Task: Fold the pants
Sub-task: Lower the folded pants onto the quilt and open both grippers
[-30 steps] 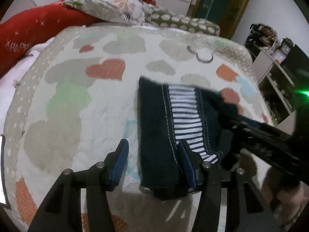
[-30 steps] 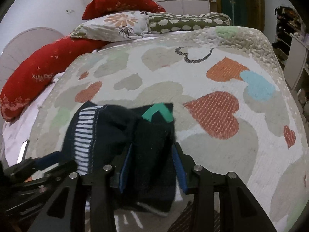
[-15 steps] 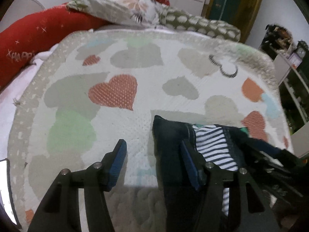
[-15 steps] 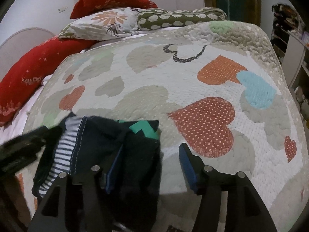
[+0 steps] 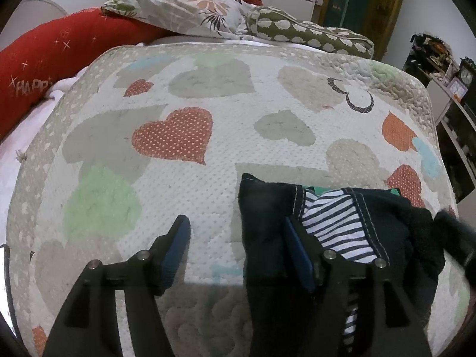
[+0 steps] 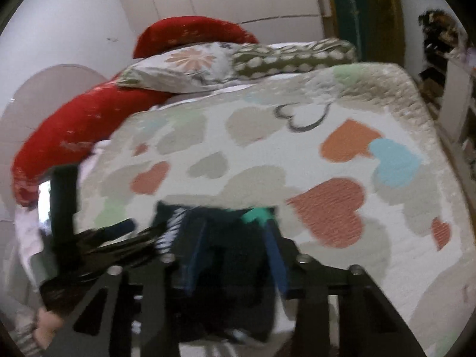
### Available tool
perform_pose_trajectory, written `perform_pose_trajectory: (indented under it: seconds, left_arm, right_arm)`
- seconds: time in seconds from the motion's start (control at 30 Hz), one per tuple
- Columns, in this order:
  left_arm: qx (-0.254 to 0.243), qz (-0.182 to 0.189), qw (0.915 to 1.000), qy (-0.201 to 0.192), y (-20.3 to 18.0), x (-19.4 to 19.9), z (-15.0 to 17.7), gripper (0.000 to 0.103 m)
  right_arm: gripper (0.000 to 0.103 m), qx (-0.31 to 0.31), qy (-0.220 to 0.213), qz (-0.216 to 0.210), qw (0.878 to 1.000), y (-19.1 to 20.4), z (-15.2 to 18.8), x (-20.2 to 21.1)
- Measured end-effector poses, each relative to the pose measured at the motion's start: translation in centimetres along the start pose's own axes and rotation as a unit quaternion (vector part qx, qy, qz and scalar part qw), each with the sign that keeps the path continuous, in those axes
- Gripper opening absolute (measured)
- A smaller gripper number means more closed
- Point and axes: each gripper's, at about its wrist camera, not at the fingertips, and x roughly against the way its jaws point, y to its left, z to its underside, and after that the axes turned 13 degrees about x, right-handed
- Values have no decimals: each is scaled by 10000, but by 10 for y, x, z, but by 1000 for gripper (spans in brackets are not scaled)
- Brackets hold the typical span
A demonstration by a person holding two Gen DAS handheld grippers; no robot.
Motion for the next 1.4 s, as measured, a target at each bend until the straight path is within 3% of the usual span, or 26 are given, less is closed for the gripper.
perform_pose_trajectory:
  seconds: [0.07,0.17,0.43,0.63,0.8,1.03,1.4]
  left_arm:
    - [-33,-21,10000,-18,0,0,0,67]
    - [-38,11,10000,-38,2,4,-1,67]
    - [302,406,9979,-407,14,60,12,67]
    - [-7,94,9999,-84,5,39,39,67]
    - [253,181,9995,45,14,39,39,67]
    - [438,225,9987,-159,29,68,51,67]
    - [531,5,9971,-548,50,112,89,67]
  right_arm:
    - [36,28,185,-123,9997,5,9,-11]
    - [36,100,445,185,9988,4,21,-30]
    - [36,103,536,422,9976,-10,18,-37]
    - [41,-90,562,409,9975,-18,20,-42]
    - [41,39,407,429,9982,-11,17,-23]
    - [42,91,45,466,9989,4,24,16]
    - [43,339,248,414,9983,42,67,26]
